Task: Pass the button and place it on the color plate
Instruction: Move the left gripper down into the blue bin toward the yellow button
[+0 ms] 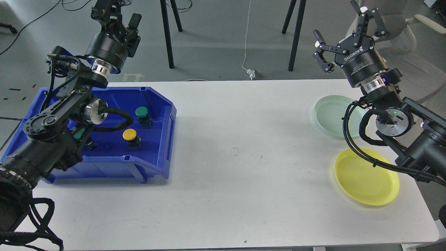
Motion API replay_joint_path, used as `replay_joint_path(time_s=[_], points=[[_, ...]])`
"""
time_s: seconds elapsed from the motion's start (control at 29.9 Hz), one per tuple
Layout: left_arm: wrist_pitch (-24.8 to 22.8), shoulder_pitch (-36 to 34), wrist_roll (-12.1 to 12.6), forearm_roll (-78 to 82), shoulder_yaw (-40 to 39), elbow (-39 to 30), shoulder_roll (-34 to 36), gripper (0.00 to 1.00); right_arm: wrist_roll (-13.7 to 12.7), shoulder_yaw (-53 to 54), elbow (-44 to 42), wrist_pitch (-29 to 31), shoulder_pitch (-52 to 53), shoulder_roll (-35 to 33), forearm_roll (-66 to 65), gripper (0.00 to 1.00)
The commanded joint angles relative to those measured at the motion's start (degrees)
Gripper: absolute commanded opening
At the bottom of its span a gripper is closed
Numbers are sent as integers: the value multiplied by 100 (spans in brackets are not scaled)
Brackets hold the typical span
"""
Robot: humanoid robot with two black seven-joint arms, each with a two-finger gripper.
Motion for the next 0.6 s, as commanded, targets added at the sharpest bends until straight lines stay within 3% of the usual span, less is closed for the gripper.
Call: replay_joint_path(time_s=[0.0,0.17,0.4,0.57], points=[[25,1,0,-19,-43,0,8,85,0,-8,-9,0,-10,-9,1,99],[-45,-8,0,-63,-87,-9,-18,85,0,-17,-17,0,-28,-1,1,99],[-563,36,0,-555,-34,45,-123,85,0,-17,-17,0,-36,-1,1,99],[-784,299,0,-564,-227,-1544,148,85,0,-26,-17,0,-45,-1,1,99]])
